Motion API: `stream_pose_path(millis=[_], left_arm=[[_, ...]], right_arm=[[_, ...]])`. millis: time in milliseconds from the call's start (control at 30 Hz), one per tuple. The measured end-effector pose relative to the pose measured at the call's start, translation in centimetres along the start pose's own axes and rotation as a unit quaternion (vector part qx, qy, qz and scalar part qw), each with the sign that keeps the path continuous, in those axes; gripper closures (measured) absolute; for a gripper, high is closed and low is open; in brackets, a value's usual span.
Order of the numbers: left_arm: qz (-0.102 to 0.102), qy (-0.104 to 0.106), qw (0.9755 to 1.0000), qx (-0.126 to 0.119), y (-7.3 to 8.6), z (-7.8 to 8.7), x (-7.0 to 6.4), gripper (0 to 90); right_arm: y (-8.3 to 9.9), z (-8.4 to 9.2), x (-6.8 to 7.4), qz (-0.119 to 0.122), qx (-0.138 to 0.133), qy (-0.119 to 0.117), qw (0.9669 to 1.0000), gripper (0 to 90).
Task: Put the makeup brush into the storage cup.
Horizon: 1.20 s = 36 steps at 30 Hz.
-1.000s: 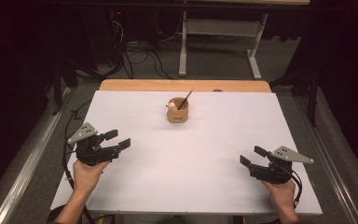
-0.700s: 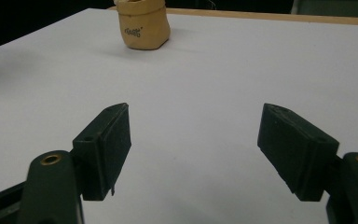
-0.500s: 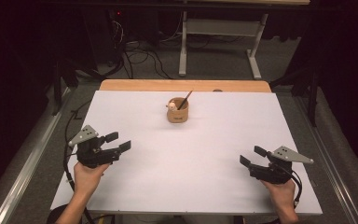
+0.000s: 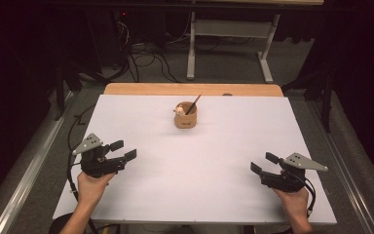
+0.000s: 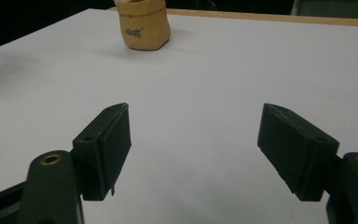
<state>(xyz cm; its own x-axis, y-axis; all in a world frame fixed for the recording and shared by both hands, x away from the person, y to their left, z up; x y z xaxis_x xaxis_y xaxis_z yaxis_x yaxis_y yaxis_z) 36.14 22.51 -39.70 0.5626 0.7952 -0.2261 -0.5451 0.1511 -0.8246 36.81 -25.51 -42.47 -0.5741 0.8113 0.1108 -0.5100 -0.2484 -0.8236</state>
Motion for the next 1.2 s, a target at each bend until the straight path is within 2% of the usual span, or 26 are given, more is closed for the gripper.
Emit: stream_pose_path(millis=[333,500,1200], left_arm=[[0.002,-0.010,0.9999,0.003,0.8,-0.4,0.2,31.4],[0.006,-0.015,0.9999,-0.005,1.0,-0.3,0.3,31.4],[0.018,-0.021,0.9995,0.012,2.3,-1.5,0.8,31.1]], right_arm=[[0.0,-0.1,0.1,0.001,0.001,-0.001,1.0000,27.4],[0.0,-0.1,0.1,0.002,0.002,-0.001,1.0000,27.4],[0.1,-0.2,0.2,0.002,0.005,-0.001,1.0000,27.3]])
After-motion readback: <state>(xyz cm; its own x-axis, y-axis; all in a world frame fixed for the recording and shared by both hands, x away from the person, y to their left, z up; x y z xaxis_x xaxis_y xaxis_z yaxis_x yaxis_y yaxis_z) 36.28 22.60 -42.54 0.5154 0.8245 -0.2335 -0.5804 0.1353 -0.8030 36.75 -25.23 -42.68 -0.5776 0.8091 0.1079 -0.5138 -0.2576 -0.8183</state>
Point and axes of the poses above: each handheld gripper's, and its own axes: z roughly backward along the jaws, y roughly out of its underside, x roughly to its left, the point moved 5 cm from there along -z, roughly forward along the jaws, and after that the axes turned 9 degrees about x, right-handed, at the moved point
